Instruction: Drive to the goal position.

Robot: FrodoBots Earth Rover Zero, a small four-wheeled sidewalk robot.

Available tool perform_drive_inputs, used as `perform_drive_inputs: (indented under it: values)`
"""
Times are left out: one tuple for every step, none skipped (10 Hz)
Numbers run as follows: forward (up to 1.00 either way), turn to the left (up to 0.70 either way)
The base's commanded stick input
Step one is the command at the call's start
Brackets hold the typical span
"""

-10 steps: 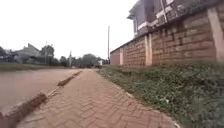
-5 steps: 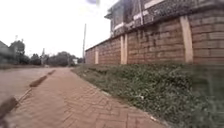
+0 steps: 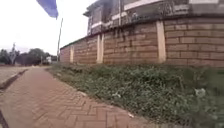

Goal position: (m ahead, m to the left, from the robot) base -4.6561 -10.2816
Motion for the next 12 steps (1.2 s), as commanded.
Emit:
perform_drive_inputs:
  values:
    - [0.00,-0.55]
    - [0.00,-0.55]
    - [0.00,-0.55]
    - [0.00,-0.55]
    - [0.00,-0.54]
    - [0.00,-0.54]
    - [0.00,-0.54]
    - [0.00,-0.55]
    - [0.00,-0.55]
    - [0.00,-0.54]
    - [0.00,-0.54]
    - [0.00,-0.54]
